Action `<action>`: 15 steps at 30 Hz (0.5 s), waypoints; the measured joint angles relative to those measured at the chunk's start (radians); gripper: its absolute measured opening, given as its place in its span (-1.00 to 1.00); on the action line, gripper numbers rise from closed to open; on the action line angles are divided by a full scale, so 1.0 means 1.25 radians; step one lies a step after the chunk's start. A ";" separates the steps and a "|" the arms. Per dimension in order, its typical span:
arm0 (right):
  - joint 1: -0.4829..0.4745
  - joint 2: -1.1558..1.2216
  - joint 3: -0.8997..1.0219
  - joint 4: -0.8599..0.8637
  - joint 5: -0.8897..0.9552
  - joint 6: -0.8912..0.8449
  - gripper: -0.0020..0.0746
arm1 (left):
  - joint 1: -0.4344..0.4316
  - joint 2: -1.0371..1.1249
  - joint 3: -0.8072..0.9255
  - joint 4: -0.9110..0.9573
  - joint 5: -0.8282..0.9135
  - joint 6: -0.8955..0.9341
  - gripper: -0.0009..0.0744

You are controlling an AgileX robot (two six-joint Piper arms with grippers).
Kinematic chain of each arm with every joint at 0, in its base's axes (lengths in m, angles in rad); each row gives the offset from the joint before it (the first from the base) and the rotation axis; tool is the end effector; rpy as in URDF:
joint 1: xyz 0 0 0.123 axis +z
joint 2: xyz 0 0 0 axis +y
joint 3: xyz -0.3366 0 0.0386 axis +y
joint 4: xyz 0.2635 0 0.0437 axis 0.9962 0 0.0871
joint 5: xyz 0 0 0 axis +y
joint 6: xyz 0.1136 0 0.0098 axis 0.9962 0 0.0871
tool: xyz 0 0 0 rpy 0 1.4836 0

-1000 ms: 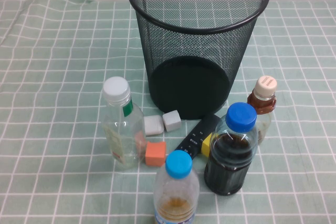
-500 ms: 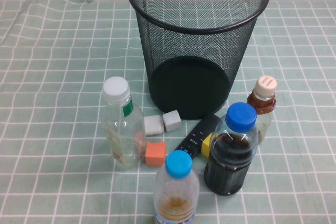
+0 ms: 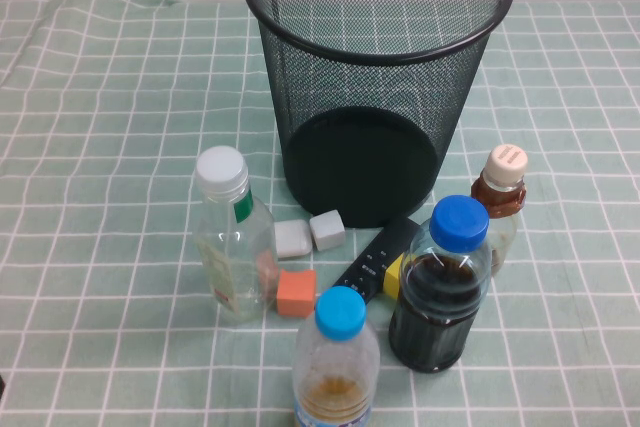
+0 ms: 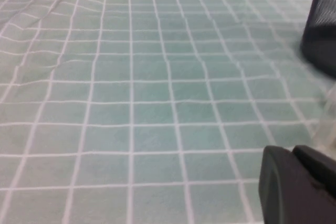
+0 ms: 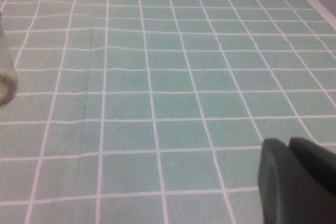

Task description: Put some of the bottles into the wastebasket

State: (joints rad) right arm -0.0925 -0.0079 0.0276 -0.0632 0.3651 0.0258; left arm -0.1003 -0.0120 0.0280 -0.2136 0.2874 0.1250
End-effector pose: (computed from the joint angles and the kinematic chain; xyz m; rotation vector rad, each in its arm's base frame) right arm 0.0360 -0.0059 0.1640 0.0710 1.8677 -0.1079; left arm 0.0375 -0.0107 0.1732 0.0614 1.7830 -0.1834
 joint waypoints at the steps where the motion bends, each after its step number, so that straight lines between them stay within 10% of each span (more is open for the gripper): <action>1: 0.000 0.000 0.000 0.000 0.000 0.000 -0.97 | 0.000 0.000 0.000 -0.031 -0.007 0.000 -0.99; 15: 0.000 0.000 0.000 0.000 0.000 0.000 -0.97 | 0.000 0.000 -0.016 -0.422 -0.172 -0.001 -0.99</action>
State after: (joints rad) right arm -0.0925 -0.0079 0.0276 -0.0632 0.3651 0.0258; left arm -0.1003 -0.0120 0.0082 -0.7415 0.0718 0.1235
